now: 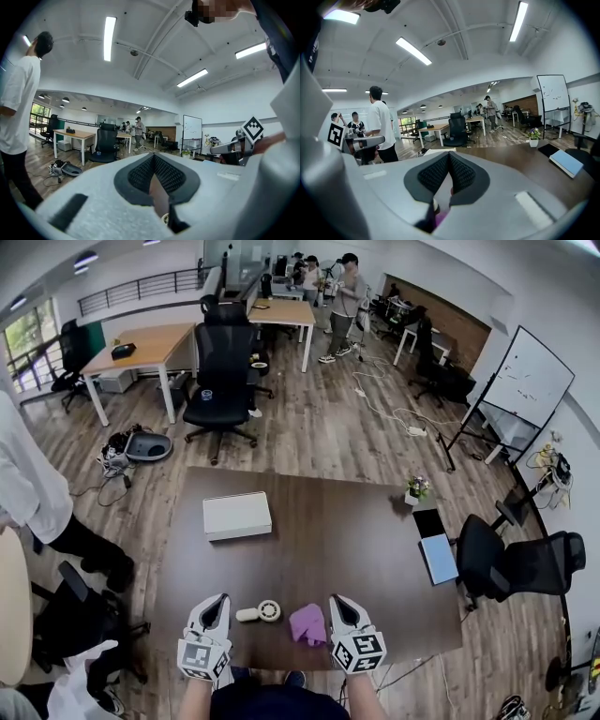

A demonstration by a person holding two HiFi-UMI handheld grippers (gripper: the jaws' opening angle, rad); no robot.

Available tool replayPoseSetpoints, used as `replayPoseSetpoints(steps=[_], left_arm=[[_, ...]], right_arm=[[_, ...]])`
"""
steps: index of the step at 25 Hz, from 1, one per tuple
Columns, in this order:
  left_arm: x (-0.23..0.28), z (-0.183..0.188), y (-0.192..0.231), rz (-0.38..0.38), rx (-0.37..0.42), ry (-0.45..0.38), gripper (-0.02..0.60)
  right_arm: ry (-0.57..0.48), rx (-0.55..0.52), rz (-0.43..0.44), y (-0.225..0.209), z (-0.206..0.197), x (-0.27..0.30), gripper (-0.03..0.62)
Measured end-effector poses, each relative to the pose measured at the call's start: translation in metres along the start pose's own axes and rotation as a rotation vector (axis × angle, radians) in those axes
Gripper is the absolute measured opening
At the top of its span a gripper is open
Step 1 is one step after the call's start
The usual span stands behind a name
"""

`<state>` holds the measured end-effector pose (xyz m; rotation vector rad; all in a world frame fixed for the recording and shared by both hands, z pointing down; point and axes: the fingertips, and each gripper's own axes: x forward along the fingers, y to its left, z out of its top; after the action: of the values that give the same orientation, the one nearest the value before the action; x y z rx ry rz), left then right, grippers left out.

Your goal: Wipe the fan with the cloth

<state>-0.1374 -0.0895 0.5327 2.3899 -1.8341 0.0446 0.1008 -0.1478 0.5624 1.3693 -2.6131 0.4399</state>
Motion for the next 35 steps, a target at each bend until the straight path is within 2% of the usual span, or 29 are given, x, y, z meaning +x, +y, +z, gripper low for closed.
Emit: replayPoseSetpoints(steps=[6, 8, 10, 13, 18, 23, 35], left_arm=[[0.002, -0.002, 0.005, -0.010, -0.010, -0.004, -0.003], [0.002, -0.005, 0.007, -0.010, -0.016, -0.004, -0.003], [0.002, -0.007, 0.009, -0.014, -0.014, -0.001, -0.003], [0.003, -0.009, 0.011, -0.017, -0.012, 0.004, -0.003], [0.001, -0.016, 0.015, -0.008, -0.017, 0.017, -0.003], [-0.002, -0.024, 0.018, -0.011, -0.006, 0.036, -0.003], [-0.002, -0.040, 0.029, -0.008, 0.008, 0.073, -0.003]], right_arm=[[0.084, -0.027, -0.033, -0.009, -0.032, 0.012, 0.015], [0.135, -0.026, -0.039, -0.013, -0.053, 0.016, 0.108], [0.188, -0.016, -0.047, -0.018, -0.077, 0.021, 0.112], [0.303, 0.031, -0.036, -0.021, -0.122, 0.025, 0.215], [0.472, 0.067, -0.018, -0.018, -0.189, 0.030, 0.261], [0.575, 0.098, -0.014, -0.018, -0.234, 0.040, 0.318], [0.717, 0.163, -0.076, -0.036, -0.284, 0.046, 0.330]])
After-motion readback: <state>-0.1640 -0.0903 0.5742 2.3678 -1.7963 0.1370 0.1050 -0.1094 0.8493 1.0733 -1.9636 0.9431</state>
